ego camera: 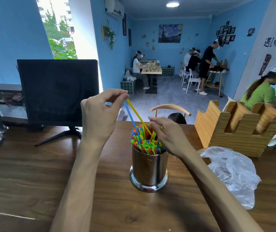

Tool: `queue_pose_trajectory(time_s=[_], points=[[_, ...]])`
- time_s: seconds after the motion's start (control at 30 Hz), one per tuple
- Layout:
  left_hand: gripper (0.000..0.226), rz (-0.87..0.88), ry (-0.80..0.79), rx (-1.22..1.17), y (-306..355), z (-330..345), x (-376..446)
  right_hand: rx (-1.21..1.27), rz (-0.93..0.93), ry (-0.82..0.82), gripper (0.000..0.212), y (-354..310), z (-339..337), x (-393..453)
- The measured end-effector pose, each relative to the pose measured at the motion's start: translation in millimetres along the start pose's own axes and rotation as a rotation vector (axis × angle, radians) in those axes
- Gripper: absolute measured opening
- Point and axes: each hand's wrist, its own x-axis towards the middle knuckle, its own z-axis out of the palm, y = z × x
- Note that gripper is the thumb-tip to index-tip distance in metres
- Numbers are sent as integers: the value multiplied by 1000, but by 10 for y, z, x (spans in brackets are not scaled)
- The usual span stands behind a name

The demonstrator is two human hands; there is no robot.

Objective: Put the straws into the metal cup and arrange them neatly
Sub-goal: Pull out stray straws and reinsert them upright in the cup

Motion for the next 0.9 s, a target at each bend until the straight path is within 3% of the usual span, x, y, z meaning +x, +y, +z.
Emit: queue_pose_trajectory(time_s=[0.17, 0.3, 0.47, 0.67, 0.9], points=[[7, 24, 153, -126, 119, -57, 32, 219, -77, 48, 44, -136, -54, -57], [13, 10, 240, -225, 176, -55, 17, 387, -108, 2, 26, -338, -174, -79], [14, -52, 296, -242, 115, -54, -5, 483, -116, -54, 29, -354, -315, -97], [24, -232, 169, -64, -35, 41, -76, 560, 24, 141, 7, -299, -440, -37], [16, -469, 26, -47, -270, 206, -215, 816, 165, 325, 11, -325, -538, -28]])
